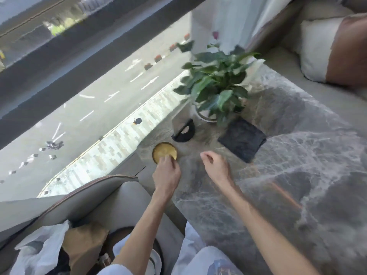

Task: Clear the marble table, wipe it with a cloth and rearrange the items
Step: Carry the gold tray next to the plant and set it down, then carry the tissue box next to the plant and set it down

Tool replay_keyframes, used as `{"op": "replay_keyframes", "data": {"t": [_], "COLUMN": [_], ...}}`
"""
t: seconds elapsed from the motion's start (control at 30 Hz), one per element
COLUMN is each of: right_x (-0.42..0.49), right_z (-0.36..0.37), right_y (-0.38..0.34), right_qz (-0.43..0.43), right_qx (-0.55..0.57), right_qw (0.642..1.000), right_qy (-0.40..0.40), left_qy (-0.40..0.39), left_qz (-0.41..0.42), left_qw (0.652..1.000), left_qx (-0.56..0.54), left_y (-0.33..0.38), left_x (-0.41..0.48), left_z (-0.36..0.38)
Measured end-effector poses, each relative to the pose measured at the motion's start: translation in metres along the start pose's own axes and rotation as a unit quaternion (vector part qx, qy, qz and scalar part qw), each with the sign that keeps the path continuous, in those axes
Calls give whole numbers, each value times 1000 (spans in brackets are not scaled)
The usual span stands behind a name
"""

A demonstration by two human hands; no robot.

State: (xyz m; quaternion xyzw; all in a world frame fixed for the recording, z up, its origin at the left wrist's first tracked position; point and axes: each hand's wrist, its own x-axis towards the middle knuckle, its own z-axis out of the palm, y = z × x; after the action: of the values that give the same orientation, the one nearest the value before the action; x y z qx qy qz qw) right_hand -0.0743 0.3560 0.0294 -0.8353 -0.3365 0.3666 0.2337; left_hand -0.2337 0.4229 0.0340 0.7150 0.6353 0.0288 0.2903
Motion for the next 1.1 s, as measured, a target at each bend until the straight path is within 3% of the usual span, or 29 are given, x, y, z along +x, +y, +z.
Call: {"op": "replay_keyframes", "data": {"t": [0.13,0.23,0.43,0.57,0.73,0.9,0.97,1.1], "right_x": [-65,-128,-253,-322,-404,-466,-478,-469], "right_z": [-68,-115,-199,-241,-273,-312,-337,-382], "right_y": [71,143,284,372,474,556,593,662], "right_qz": [32,94,202,244,276,320,337,380], "right_qx": [-55,-45,64,105,204,234,229,245], "right_qw": [998,993,961,940,887,809,782,764], "right_qy": [16,61,179,212,308,434,472,461], "left_qy": [-183,-265,-314,-324,-350,-389,-423,-493], "left_qz": [116,185,291,327,394,392,338,224], "left_qw": [968,929,879,855,813,814,829,838], "left_qx": [129,182,211,239,247,180,139,69], "left_y": [69,122,223,271,321,371,392,420], "left_x": [-56,-112,-246,-333,-422,-494,-525,-575], "left_z": [37,80,171,224,285,349,379,431]}}
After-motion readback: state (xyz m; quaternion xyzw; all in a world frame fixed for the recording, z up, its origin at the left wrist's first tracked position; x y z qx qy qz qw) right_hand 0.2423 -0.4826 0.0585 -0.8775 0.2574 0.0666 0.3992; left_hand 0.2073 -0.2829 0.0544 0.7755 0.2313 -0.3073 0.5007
